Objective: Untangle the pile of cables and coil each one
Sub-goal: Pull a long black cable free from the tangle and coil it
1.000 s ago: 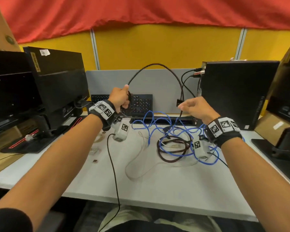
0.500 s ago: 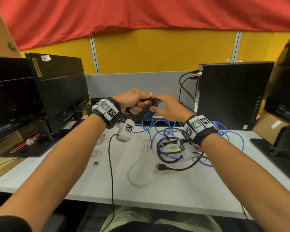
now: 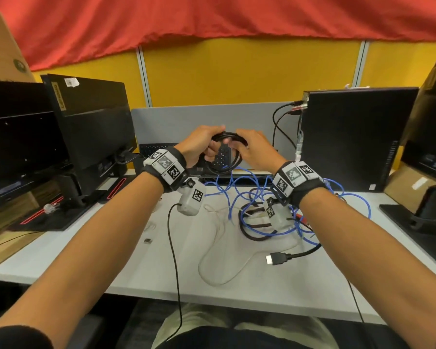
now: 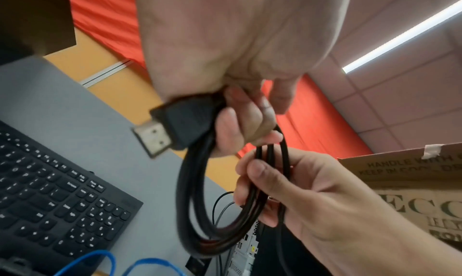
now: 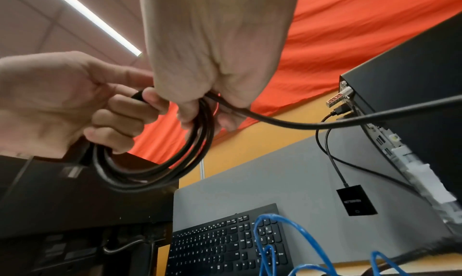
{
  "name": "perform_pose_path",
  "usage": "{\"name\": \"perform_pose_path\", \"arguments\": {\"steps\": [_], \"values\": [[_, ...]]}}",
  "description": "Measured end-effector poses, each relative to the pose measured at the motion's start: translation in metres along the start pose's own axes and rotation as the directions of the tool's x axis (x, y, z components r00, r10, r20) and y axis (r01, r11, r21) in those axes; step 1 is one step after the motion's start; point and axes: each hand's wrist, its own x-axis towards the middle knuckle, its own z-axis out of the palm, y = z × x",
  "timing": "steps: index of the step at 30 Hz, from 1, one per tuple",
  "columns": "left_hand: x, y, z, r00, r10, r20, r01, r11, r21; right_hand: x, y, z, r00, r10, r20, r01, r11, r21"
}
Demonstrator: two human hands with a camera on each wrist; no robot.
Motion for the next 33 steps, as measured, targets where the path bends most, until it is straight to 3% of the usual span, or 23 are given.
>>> {"name": "perform_pose_path", "arguments": {"steps": [4, 7, 9, 15, 18, 23, 25, 27, 28, 29, 31, 33], "values": [[0.0, -0.006, -0.01, 0.985, 0.124, -0.121, -0.071, 0.925, 0.374, -0.002, 0.0, -0.006, 0.997, 0.032, 0.066, -0.027, 0.997, -0.077], [0.004, -0.018, -0.022, 0.949, 0.241, -0.202, -0.061, 0.772, 0.632, -0.008, 0.006, -0.017, 0.951, 0.2, 0.234, -0.127, 0.948, -0.292], [0.006, -0.026, -0.029, 0.924, 0.289, -0.251, -0.023, 0.697, 0.717, -0.015, 0.017, -0.024, 0.918, 0.302, 0.257, -0.175, 0.89, -0.42], [0.006, -0.051, -0.047, 0.782, 0.354, -0.512, 0.191, 0.647, 0.738, -0.035, 0.047, -0.033, 0.816, 0.476, 0.327, -0.347, 0.857, -0.381], [0.006, -0.06, -0.054, 0.696, 0.343, -0.631, 0.325, 0.634, 0.702, -0.041, 0.058, -0.034, 0.79, 0.505, 0.348, -0.426, 0.86, -0.282], [0.007, -0.064, -0.056, 0.621, 0.322, -0.715, 0.423, 0.63, 0.651, -0.049, 0.062, -0.025, 0.781, 0.523, 0.342, -0.485, 0.852, -0.196], [0.007, -0.062, -0.052, 0.626, 0.342, -0.701, 0.395, 0.636, 0.663, -0.051, 0.056, -0.017, 0.813, 0.499, 0.299, -0.512, 0.858, -0.039], [0.009, -0.06, -0.04, 0.684, 0.398, -0.612, 0.254, 0.656, 0.711, -0.049, 0.049, -0.008, 0.875, 0.479, 0.073, -0.485, 0.863, 0.139], [0.009, -0.059, -0.032, 0.722, 0.429, -0.543, 0.15, 0.668, 0.729, -0.047, 0.045, -0.005, 0.876, 0.475, -0.082, -0.454, 0.87, 0.192], [0.009, -0.057, -0.021, 0.758, 0.45, -0.472, 0.053, 0.679, 0.732, -0.043, 0.042, -0.002, 0.849, 0.478, -0.224, -0.428, 0.872, 0.238], [0.01, -0.055, -0.002, 0.811, 0.459, -0.362, -0.094, 0.713, 0.695, -0.037, 0.035, -0.001, 0.743, 0.518, -0.424, -0.414, 0.853, 0.318], [0.011, -0.055, 0.012, 0.877, 0.374, -0.301, -0.141, 0.8, 0.582, -0.035, 0.032, 0.0, 0.66, 0.555, -0.506, -0.419, 0.831, 0.364]]}}
